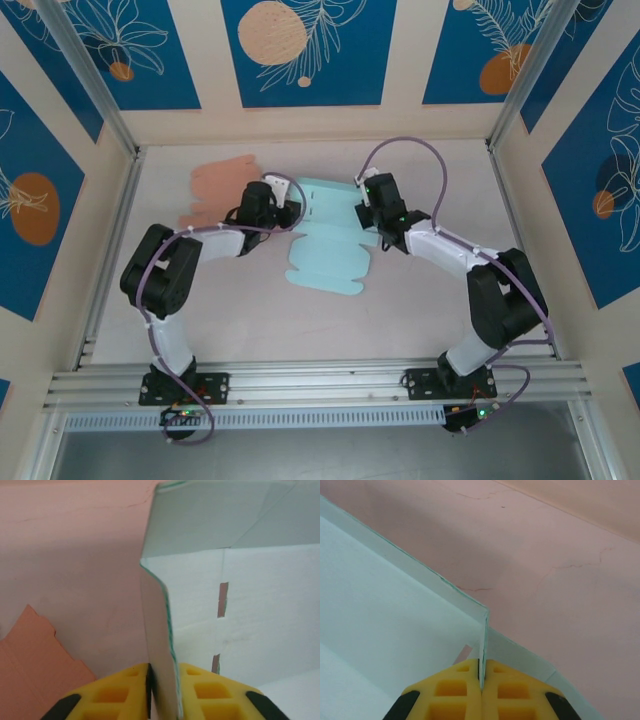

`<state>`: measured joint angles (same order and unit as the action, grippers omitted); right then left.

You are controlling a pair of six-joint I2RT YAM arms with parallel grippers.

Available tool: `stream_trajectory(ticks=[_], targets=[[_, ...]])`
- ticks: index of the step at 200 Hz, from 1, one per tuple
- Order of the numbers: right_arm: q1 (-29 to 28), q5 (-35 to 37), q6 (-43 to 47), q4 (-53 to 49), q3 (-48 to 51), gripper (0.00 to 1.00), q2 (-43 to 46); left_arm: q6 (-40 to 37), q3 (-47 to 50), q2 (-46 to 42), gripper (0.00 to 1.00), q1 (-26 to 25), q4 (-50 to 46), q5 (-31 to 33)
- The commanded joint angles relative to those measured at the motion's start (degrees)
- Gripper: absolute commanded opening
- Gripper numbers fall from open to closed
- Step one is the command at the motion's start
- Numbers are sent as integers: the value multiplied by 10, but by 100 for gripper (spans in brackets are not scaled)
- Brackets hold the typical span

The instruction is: Fold the paper box

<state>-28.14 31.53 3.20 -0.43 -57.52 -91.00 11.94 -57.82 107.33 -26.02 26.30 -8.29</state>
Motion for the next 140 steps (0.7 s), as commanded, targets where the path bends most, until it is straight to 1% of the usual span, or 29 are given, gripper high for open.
stream_trajectory(ticks=[1, 15, 27, 49, 63, 76, 84, 96, 110, 122, 131, 140], targets=[[-34, -22, 37, 128, 43, 0, -7, 29, 30, -35, 34, 4, 66, -31], [-42, -11, 50, 162, 61, 0, -12, 30, 46, -65, 49, 12, 68, -44], [-48, 0, 59, 184, 69, 0, -19, 21, 58, -102, 57, 17, 57, -46], [-58, 29, 83, 232, 80, 0, -34, -10, 70, -173, 74, 26, 15, -33], [-59, 28, 92, 246, 82, 0, -38, -59, 63, -211, 85, 30, -26, -41], [-59, 29, 104, 259, 80, 0, -40, -129, 43, -238, 91, 31, -86, -51], [-60, 26, 112, 267, 81, 0, -38, -181, 26, -247, 92, 33, -121, -69], [-60, 18, 122, 275, 80, 0, -34, -273, -9, -247, 92, 36, -178, -111], [-60, 12, 137, 287, 82, 0, -28, -388, -55, -232, 91, 38, -253, -152], [-62, 11, 146, 292, 80, 0, -23, -463, -95, -211, 91, 42, -310, -174], [-62, 10, 151, 295, 80, 0, -19, -506, -125, -191, 88, 43, -352, -187], [-62, 8, 153, 297, 82, 0, -14, -541, -156, -172, 82, 44, -396, -194]])
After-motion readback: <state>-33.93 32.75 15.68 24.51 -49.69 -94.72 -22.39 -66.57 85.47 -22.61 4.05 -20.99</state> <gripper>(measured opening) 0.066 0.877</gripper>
